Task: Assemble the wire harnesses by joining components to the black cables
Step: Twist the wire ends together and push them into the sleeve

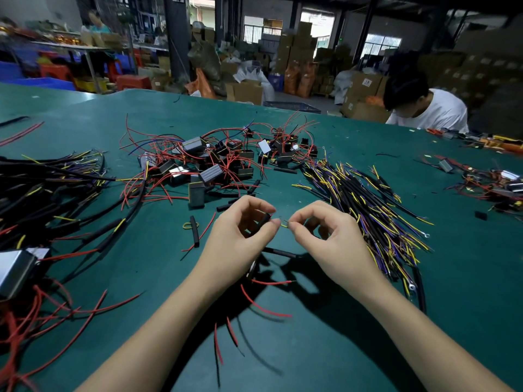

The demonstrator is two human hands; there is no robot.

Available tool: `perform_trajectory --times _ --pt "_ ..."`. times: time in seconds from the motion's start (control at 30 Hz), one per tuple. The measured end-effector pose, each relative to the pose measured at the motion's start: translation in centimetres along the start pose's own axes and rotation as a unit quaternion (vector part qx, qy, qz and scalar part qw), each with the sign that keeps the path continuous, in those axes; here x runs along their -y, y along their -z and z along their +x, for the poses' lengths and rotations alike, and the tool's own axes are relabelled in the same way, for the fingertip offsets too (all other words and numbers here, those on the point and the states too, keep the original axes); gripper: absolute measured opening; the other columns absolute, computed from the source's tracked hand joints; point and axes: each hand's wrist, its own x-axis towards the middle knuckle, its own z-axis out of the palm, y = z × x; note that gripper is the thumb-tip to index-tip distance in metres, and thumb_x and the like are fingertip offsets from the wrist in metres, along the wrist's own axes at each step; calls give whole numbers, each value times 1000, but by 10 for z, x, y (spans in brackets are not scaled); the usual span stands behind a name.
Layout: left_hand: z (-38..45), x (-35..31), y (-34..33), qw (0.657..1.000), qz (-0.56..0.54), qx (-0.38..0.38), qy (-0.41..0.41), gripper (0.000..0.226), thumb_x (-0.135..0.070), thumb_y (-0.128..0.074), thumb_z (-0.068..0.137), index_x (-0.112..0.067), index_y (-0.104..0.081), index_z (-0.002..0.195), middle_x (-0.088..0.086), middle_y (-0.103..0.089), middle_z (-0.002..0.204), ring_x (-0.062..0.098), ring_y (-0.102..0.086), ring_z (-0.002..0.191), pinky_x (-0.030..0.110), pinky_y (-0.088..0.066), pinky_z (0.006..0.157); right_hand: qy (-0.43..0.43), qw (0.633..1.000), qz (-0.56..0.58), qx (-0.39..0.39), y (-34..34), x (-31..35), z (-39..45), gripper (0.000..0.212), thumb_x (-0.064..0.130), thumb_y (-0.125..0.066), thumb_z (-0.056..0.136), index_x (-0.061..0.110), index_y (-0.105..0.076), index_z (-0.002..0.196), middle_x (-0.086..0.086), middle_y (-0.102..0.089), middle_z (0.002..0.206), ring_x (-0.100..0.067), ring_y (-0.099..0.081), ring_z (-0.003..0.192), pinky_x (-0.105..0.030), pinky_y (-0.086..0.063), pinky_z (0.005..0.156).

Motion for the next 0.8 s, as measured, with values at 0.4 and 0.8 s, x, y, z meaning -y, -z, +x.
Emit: perform_trajectory --times 0.4,0.8 --pt "-2 -2 0 999 -21 -19 -30 7 -7 -65 87 -11 -69 85 -7 -66 66 1 -57 60 12 -45 61 9 997 74 10 -4 2 -6 12 7 -63 88 18 -64 84 6 -61 84 -17 -61 70 -36 -49 72" --pt "-1 -1 1 1000 -16 -10 -22 9 -9 -65 88 -14 -72 87 -8 -69 73 2 -58 66 15 -46 67 -50 984 171 -8 -10 3 -2 10 5 -65 87 12 -67 80 3 -63 67 -11 -57 59 -24 -45 65"
